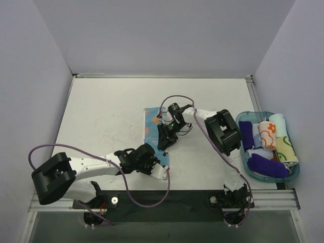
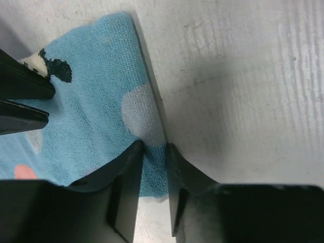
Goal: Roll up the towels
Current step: Roll the towel
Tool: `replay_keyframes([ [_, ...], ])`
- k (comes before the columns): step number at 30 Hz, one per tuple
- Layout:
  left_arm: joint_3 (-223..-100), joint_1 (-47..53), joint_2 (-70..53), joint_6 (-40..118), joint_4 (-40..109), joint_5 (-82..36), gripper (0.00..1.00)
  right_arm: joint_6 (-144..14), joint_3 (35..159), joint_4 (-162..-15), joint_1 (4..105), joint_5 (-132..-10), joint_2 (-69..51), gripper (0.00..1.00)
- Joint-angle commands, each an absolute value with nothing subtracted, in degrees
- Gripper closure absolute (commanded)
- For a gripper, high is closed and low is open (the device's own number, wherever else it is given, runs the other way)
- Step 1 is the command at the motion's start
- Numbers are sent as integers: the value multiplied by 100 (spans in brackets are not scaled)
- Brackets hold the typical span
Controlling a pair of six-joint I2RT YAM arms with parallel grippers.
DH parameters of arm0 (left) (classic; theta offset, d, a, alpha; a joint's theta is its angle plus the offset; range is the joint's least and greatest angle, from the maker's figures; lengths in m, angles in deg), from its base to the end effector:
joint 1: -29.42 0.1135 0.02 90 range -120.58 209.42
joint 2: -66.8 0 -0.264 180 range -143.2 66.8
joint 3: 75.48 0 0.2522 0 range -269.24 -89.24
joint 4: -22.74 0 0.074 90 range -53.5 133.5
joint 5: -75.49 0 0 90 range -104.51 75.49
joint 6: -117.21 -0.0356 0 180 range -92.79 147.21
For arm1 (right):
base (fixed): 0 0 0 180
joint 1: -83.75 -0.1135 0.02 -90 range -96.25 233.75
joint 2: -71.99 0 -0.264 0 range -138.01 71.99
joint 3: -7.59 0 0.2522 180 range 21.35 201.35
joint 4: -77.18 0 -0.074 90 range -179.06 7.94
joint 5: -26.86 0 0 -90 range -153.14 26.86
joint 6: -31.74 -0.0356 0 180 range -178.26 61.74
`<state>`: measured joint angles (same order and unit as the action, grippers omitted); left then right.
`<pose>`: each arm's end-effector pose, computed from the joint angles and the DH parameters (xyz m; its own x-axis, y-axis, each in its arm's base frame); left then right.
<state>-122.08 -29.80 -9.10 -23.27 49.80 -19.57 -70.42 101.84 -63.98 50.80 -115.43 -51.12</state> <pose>0.1182 -0.2046 0.1550 0.4083 0.8160 -0.4092 0.8891 -0.2541 0.3806 0.3383 0.2529 0.1243 -0.8821 -0.4182 -0.2168 -0.4079 0.4481 0.7955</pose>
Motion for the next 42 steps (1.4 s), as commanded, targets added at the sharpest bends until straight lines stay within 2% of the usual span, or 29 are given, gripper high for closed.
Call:
replay_keyframes([
  [1,-12211,-3008,-1116,-2096,4898,-1750,66,-6828,10001,-6401,5044,-11113,-5185,69],
  [3,-12264,-3017,-1072,-1990,5169,-1907,72,-6775,9905,-6392,5027,-11086,-5167,69],
  [7,-12649,-3017,-897,-1577,6013,-2602,98,-6722,9755,-6401,4992,-11051,-5044,69],
  [8,-12721,-3017,-809,-1498,6171,-2742,100,-6713,9729,-6392,4983,-11051,-4992,69],
  [16,-13248,-3008,-677,-830,6946,-3577,100,-6494,10088,-5865,5035,-11499,-4464,69],
  [22,-13521,-2842,-711,-592,7069,-3947,100,-6494,10650,-5839,5123,-11131,-4683,68],
  [30,-14092,-1814,-1107,-487,7289,-4544,100,-6591,10757,-5900,5000,-11297,-5368,69],
  [42,-14585,-829,-2073,-364,6903,-4694,100,-6406,10598,-5900,4921,-11209,-5483,71],
])
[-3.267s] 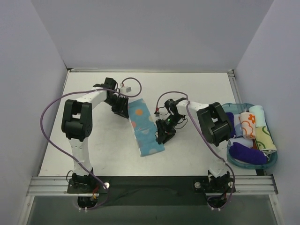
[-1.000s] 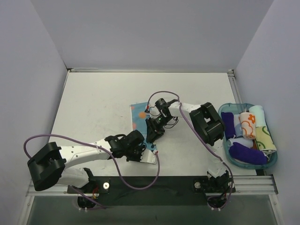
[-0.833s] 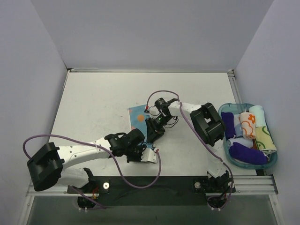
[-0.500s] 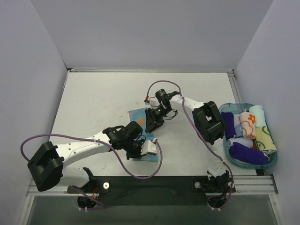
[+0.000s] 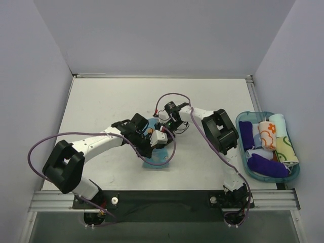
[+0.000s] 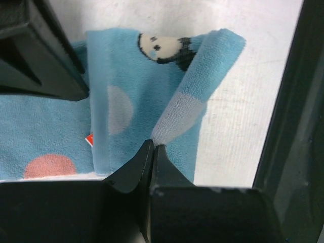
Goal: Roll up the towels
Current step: Roll the towel
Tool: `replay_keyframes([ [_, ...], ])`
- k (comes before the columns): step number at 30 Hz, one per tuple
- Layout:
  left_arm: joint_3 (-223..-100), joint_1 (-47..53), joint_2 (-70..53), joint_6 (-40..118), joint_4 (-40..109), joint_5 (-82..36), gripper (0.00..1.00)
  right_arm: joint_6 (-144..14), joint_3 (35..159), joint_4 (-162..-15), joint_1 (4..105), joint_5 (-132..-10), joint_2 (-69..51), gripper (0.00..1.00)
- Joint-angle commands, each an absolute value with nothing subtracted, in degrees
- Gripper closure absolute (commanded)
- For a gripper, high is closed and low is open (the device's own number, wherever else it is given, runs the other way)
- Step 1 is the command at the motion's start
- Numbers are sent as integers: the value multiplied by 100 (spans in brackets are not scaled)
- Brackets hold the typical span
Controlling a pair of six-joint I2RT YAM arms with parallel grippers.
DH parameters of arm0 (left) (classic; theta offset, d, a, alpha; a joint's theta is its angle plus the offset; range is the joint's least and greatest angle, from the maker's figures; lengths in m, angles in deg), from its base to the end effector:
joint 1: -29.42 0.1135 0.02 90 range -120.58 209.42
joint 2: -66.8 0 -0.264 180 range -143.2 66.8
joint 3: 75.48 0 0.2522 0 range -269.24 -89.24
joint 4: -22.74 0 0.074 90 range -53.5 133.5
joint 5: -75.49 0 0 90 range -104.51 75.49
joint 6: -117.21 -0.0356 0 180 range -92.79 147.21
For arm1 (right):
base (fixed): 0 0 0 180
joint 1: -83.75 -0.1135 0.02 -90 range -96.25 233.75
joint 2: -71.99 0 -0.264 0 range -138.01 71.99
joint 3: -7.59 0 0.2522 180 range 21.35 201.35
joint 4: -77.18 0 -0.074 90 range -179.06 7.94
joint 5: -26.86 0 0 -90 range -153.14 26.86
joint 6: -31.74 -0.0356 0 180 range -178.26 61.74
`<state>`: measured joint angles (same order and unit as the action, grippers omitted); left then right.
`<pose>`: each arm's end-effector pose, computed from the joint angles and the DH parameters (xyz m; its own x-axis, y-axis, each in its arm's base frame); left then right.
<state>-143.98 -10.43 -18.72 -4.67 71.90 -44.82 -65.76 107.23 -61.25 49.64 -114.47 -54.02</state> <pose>0.2056 -0.1950 0.2071 -0.2216 0.7788 -0.5868 0.9735 0.1423 -0.1787 0.3465 0.2683 0.1258 -0.8382 -0.4692 -0.2779 -0.4880 0.4177 0.7664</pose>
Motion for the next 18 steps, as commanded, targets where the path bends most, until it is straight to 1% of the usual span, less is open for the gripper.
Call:
replay_keyframes([
  [1,-14593,-715,-2222,-329,6833,-4677,100,-6414,10590,-5900,4930,-11218,-5475,71],
  [5,-14628,-408,-2645,-171,6587,-4607,100,-6432,10581,-5874,4921,-11262,-5439,71],
  [10,-14874,-187,-2988,119,6498,-4808,100,-6450,10634,-5874,4895,-11332,-5439,70],
  [18,-14936,-204,-2567,287,6428,-5081,100,-6380,10721,-5865,4877,-11210,-5571,70],
])
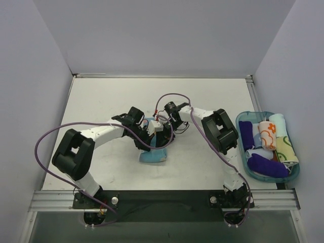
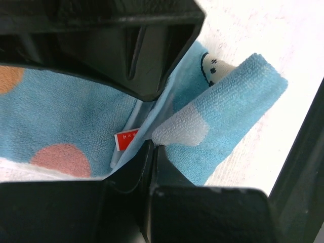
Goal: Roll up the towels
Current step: Roll the towel
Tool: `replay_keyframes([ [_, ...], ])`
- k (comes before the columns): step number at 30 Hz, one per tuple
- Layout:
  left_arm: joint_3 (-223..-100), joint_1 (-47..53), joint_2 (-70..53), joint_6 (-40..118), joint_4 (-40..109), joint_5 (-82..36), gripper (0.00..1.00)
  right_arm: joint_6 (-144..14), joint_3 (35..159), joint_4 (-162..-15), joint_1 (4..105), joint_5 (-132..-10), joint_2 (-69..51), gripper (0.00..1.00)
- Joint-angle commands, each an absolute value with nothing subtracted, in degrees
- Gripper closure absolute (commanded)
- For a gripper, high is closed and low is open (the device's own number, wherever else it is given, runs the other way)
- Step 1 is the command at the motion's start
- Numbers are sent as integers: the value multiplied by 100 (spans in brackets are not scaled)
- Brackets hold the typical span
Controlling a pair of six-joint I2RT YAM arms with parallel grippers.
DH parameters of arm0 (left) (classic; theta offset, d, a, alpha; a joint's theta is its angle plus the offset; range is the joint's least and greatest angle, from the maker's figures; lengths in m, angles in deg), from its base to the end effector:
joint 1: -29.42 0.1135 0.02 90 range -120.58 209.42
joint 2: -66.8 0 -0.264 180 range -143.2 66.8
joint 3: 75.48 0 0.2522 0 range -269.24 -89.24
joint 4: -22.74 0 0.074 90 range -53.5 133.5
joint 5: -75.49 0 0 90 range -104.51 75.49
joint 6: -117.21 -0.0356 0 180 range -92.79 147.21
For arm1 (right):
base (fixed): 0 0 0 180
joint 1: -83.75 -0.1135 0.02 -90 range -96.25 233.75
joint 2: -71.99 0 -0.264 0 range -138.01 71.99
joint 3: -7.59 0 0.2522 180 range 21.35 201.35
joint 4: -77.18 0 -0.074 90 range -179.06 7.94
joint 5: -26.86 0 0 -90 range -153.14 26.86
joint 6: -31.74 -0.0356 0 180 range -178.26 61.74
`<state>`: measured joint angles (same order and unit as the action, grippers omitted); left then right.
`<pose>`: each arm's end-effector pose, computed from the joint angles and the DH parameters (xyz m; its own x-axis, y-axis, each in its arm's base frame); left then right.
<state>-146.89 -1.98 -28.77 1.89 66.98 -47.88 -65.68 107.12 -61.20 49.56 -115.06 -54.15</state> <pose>0.2577 -0.1803 0.1766 -0.4574 0.6976 -0.5515 0.8889 0.3418 -0.3049 0.3455 0.2686 0.1246 -0.8377 -0.4728 -0.2734 -0.4839 0.4106 0.7728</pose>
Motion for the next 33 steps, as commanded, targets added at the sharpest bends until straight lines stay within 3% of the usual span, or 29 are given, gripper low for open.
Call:
replay_keyframes([
  [1,-14927,-222,-2505,269,6428,-5029,100,-6362,10730,-5865,4886,-11192,-5580,70],
  [10,-14998,-222,-3093,225,6384,-4660,100,-6327,10880,-5795,4912,-11069,-5571,69],
  [15,-15007,-160,-3410,392,6357,-4686,100,-6449,10880,-5698,5140,-11069,-5229,62],
  [24,-14998,-160,-3594,585,6357,-4659,100,-7046,10512,-5619,5712,-11789,-4552,59],
  [30,-14989,-160,-3586,665,6287,-4651,100,-7714,10151,-5768,5853,-12605,-4288,64],
  [33,-14963,-160,-3586,717,6252,-4651,100,-8338,9853,-6250,5861,-12913,-4086,73],
])
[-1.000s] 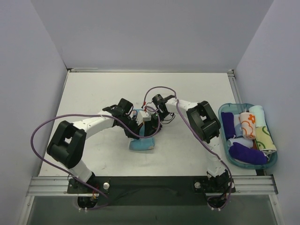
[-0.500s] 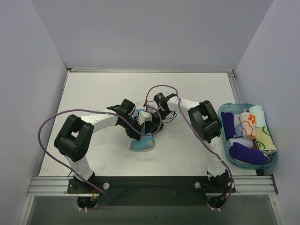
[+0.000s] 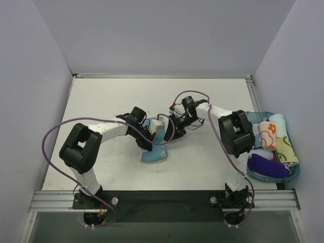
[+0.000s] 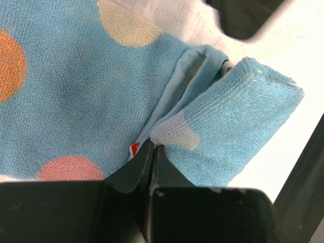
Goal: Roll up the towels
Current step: Roll the towel
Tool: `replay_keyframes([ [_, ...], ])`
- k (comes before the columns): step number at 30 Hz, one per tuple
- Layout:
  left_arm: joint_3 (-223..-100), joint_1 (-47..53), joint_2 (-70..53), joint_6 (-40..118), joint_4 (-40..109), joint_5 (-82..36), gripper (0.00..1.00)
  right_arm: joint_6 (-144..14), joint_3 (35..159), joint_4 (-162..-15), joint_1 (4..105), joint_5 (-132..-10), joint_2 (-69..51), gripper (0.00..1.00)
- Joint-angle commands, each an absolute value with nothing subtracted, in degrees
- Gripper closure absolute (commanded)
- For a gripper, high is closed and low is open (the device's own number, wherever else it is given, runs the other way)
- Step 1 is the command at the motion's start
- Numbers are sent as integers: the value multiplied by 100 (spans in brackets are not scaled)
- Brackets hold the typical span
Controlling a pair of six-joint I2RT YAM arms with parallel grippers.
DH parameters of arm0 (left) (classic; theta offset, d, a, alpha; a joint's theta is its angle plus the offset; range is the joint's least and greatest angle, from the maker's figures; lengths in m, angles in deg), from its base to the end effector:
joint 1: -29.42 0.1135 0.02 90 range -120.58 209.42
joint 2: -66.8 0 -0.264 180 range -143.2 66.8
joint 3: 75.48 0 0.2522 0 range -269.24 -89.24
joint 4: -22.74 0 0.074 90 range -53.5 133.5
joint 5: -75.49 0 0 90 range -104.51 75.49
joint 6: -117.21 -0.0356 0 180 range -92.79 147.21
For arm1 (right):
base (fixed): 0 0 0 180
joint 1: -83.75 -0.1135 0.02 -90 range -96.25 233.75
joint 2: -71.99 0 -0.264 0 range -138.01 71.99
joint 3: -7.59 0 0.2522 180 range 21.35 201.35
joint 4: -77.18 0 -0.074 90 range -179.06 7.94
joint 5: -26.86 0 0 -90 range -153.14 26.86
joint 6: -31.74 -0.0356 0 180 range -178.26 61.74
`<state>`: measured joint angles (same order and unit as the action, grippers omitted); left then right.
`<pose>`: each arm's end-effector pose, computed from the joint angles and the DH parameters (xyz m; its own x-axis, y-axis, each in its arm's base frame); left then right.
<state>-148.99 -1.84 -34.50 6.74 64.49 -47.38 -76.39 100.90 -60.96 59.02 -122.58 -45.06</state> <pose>0.2731 -0.1884 0.1575 -0.5412 0.6721 -0.5053 0.8403 0.4104 -0.3541 0.3586 0.1989 0.1632 -0.9528 -0.2647 -0.1486 -0.2518 0.4160 0.8738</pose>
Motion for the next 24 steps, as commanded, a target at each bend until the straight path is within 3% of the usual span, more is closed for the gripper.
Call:
replay_keyframes([
  [1,-14962,-160,-3586,735,6243,-4642,100,-8496,9582,-6574,5844,-12958,-4016,78],
  [5,-14892,-160,-3603,814,6164,-4650,100,-9594,8684,-7779,5748,-13187,-3411,88],
  [14,-14866,-160,-3621,884,6085,-4571,100,-11510,7919,-9844,5362,-13390,-3022,90],
  [17,-14831,-152,-3577,902,6050,-4563,100,-11539,7909,-9855,5229,-13223,-3258,96],
  [24,-14726,-29,-3428,850,6067,-4580,98,-11101,7926,-9408,5404,-12573,-3900,100],
])
